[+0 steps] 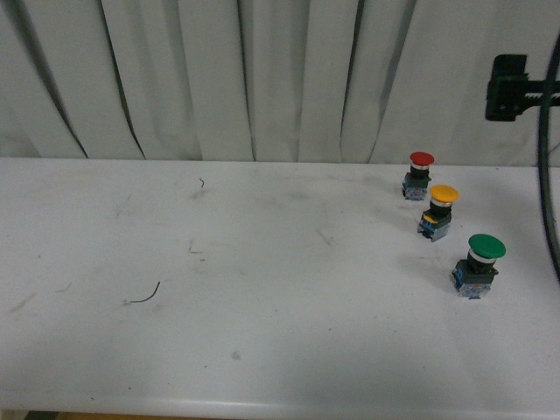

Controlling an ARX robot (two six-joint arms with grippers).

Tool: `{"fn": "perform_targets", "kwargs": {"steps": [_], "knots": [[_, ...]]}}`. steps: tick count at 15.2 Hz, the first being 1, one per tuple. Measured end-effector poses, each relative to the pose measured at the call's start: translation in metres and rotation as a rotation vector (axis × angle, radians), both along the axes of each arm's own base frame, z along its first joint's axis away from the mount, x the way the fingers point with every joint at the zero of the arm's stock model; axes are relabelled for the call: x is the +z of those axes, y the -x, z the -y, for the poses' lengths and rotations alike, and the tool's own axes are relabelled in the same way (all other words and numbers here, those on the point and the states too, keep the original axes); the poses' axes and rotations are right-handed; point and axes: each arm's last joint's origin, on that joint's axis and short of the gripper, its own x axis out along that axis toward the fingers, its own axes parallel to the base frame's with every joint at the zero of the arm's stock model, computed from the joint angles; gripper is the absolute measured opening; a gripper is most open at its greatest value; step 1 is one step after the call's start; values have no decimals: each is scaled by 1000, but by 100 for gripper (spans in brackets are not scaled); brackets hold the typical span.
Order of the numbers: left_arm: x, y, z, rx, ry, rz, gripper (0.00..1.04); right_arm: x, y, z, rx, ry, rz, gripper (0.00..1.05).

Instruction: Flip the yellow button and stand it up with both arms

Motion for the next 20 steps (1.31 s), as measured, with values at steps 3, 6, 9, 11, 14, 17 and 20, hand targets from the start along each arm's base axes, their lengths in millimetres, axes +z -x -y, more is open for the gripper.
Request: {"fn": "perform_targets", "kwargs": {"steps": [3,6,9,11,14,17,20], "knots": [[0,0,0,0,0,0,98,54,69,6,26,-2,263,87],[0,0,0,0,0,0,98,50,189,3,37,10,242,50],[0,0,0,0,0,0,98,33,235,4,33,11,304,13],[0,0,0,0,0,0,98,15,250,4,34,15,278,2],[0,0,0,0,0,0,98,4,268,4,34,15,290,2],[0,0,0,0,0,0,98,-7,283,4,34,15,280,2],[0,0,0,0,0,0,98,-16,297,3,34,15,281,2]]}}
